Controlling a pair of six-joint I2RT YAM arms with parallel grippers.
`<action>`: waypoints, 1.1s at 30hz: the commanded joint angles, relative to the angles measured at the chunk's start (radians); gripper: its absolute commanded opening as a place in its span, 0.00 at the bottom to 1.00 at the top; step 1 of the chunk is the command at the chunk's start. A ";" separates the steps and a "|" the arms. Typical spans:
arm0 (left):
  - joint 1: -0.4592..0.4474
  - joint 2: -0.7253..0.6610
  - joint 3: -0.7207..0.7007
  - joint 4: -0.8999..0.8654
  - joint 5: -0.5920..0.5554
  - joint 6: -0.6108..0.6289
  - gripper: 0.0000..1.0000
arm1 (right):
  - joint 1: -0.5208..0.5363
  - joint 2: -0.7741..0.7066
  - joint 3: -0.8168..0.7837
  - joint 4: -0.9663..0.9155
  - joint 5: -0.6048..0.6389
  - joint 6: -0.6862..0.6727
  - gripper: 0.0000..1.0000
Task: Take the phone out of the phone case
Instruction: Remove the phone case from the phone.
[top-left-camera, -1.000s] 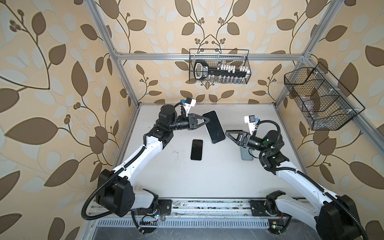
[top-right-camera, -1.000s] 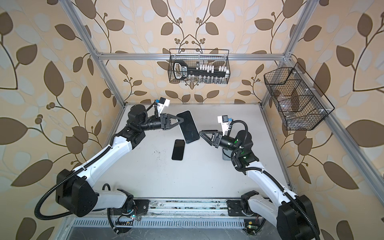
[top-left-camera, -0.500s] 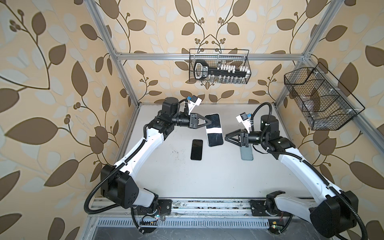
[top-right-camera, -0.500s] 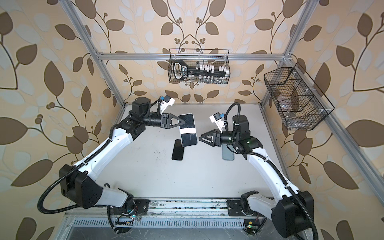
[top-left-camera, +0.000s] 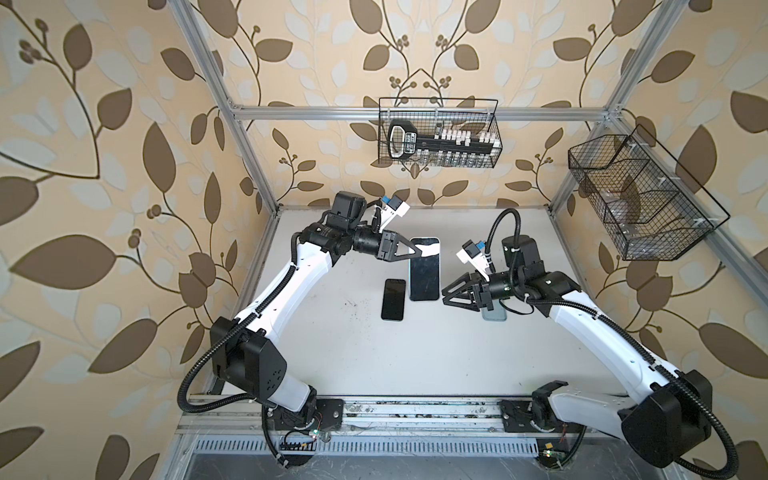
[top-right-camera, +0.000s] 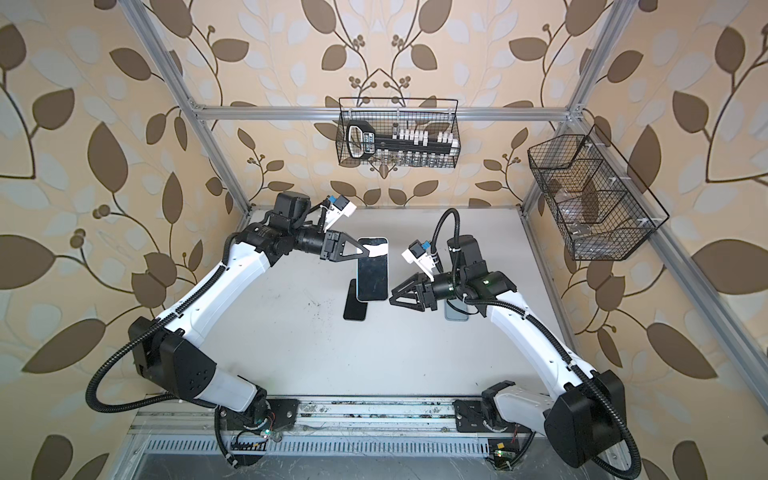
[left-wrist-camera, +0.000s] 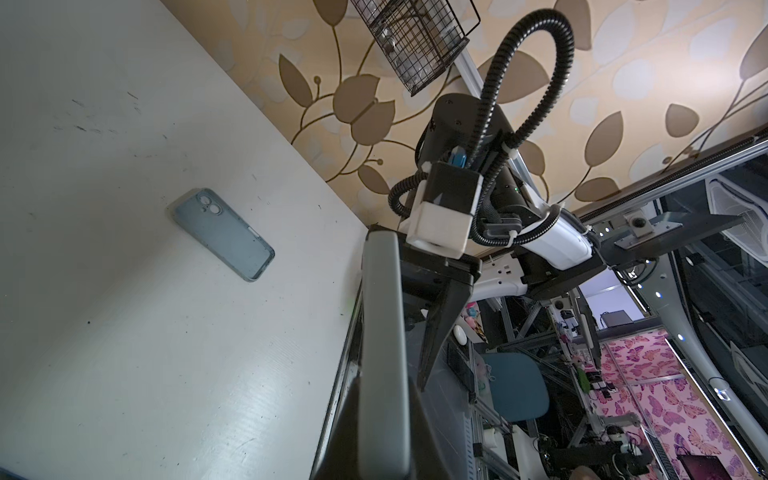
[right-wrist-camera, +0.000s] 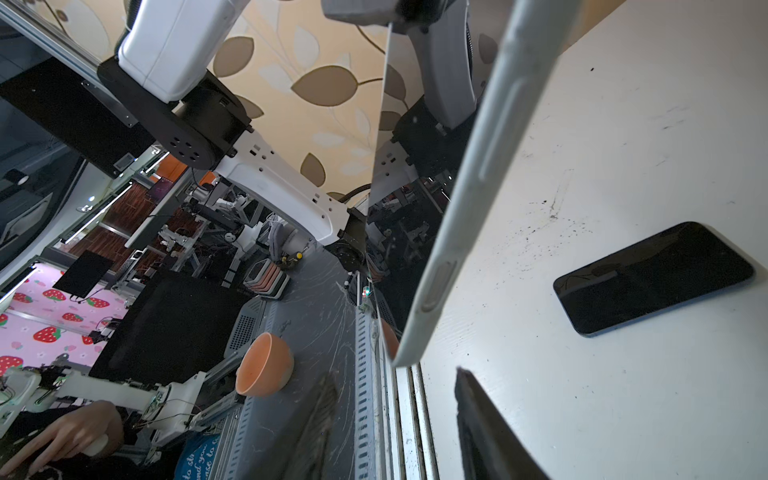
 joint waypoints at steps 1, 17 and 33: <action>0.007 -0.015 0.033 -0.010 0.054 0.043 0.00 | 0.019 0.000 0.033 -0.010 -0.032 -0.049 0.47; 0.007 -0.039 -0.011 0.078 0.054 -0.026 0.00 | 0.072 0.049 0.037 0.093 0.027 0.005 0.38; 0.007 -0.029 -0.006 0.073 0.058 -0.024 0.00 | 0.050 0.023 0.029 0.069 -0.045 -0.042 0.22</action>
